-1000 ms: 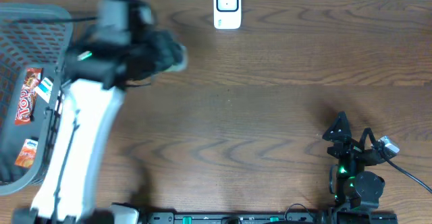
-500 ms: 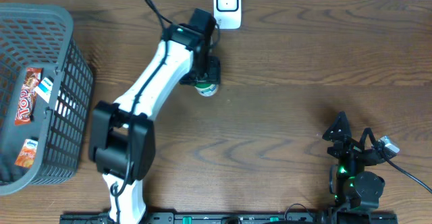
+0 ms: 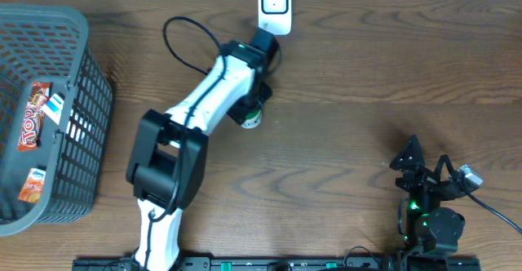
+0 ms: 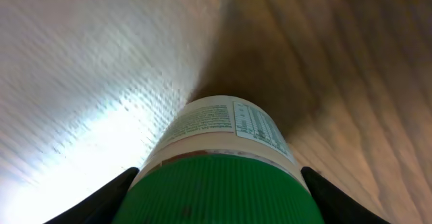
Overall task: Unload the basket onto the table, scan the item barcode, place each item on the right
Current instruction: 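Carry the bottle to the scanner and hold it before the scanner, then set the bottle down on the table center and release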
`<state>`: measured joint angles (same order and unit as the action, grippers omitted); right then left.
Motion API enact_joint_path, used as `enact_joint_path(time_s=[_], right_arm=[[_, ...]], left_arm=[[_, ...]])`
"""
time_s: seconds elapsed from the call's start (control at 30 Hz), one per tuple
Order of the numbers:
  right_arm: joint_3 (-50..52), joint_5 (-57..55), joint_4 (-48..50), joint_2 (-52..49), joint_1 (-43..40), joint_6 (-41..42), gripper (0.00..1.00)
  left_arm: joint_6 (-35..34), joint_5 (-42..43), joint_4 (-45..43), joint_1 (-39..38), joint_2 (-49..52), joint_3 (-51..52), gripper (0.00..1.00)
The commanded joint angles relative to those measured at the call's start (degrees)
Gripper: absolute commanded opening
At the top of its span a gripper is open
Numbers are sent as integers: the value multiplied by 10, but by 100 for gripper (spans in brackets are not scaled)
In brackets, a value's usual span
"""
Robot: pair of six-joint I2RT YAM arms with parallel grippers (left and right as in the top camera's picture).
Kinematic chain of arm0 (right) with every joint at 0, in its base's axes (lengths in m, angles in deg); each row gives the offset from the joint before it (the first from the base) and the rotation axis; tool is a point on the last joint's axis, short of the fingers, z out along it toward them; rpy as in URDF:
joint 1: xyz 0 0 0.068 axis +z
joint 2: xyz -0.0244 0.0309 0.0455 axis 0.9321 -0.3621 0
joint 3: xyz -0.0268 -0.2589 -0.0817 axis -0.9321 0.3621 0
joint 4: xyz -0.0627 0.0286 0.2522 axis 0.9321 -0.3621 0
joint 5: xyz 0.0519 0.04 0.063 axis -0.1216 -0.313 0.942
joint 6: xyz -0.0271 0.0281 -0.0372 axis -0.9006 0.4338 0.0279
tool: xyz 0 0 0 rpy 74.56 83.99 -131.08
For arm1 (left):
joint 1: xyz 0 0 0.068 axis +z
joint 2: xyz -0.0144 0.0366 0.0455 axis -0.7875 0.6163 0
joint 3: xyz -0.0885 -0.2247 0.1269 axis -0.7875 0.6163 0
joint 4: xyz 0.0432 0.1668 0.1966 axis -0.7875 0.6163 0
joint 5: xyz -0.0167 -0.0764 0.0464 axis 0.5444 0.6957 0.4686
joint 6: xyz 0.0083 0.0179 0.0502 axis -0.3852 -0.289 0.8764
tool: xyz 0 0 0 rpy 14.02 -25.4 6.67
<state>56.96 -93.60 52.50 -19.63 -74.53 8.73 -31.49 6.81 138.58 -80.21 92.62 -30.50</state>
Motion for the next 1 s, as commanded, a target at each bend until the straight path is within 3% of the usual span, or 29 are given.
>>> enact_joint_path(time_s=[0.0,0.1,0.23,0.4,0.57,0.63,0.8,0.97], right_arm=[[0,1,-2,2,-8,-5,99],[0,1,-3,2,-8,-5,99],[0,1,-3,2,-8,-5,99],[0,1,-3,2,-8,-5,99],[0,1,-2,2,-8,-5,99],[0,1,-2,2,-8,-5,99],[0,1,-2,2,-8,-5,99],[0,1,-3,2,-8,-5,99]], left_arm=[[-74,-79,3,-24,11,7,70],[-60,-103,2,-37,11,12,71],[4,-124,7,-35,3,10,95],[85,-126,47,-12,-47,-18,96],[309,-57,58,19,-191,-100,96],[359,-52,64,42,-244,-148,96],[377,-71,99,185,-346,-236,96],[377,-6,179,432,-380,-240,96]])
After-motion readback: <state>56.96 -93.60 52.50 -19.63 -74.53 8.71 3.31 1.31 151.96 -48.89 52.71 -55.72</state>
